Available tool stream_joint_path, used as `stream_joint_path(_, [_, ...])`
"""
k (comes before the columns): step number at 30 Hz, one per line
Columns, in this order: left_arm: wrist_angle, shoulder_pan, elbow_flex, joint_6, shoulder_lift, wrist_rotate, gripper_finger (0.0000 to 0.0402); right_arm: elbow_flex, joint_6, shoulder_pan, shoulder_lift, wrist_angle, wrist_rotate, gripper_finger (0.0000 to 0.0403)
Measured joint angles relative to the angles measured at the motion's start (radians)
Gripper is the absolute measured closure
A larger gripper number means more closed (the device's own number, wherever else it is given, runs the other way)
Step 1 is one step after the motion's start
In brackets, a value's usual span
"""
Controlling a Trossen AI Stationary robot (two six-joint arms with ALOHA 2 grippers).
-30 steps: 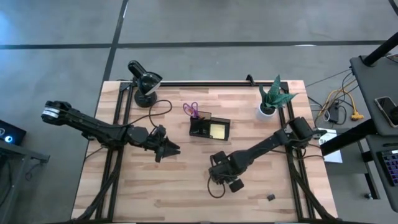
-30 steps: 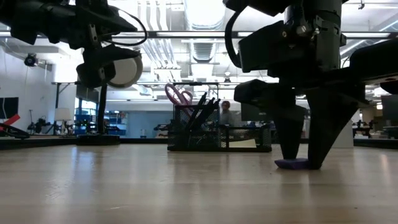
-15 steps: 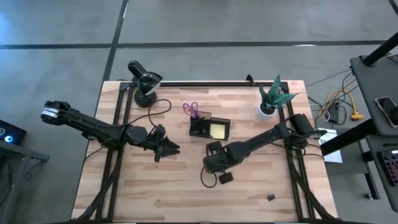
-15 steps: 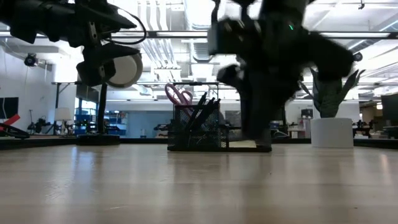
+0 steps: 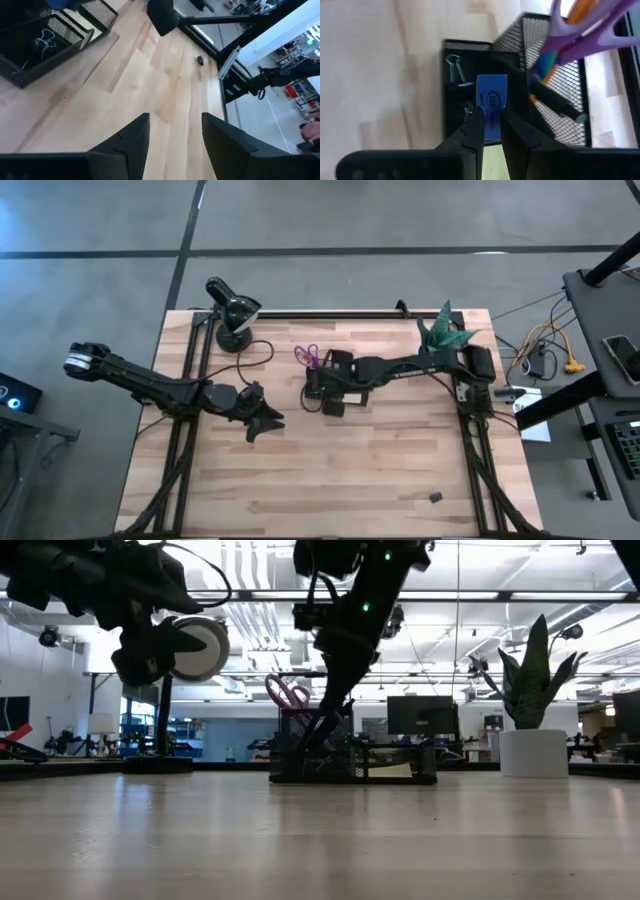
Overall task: Pick and place office supplies into organizer
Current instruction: Put the blue eraser into the black desk organizer
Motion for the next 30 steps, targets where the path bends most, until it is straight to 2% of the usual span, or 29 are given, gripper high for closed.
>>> stream_joint_path(14, [0.000, 0.000, 0.000, 0.006, -0.002, 0.000, 0.0240, -0.010, -0.028, -0.020, 0.000, -0.031, -0.042, 0.0360])
stream_joint_path(20, [-0.001, 0.001, 0.000, 0.032, -0.002, -0.003, 0.0240, -0.010, -0.027, -0.029, 0.018, 0.078, -0.039, 0.0360])
stream_joint_path(25, [-0.001, 0.001, 0.000, 0.032, -0.002, -0.004, 0.0240, -0.005, -0.011, -0.031, 0.077, 0.101, -0.086, 0.0360])
stream_joint_path(30, [-0.008, 0.001, 0.000, 0.027, -0.002, -0.005, 0.0240, -0.005, -0.005, -0.033, 0.105, 0.130, -0.053, 0.0360])
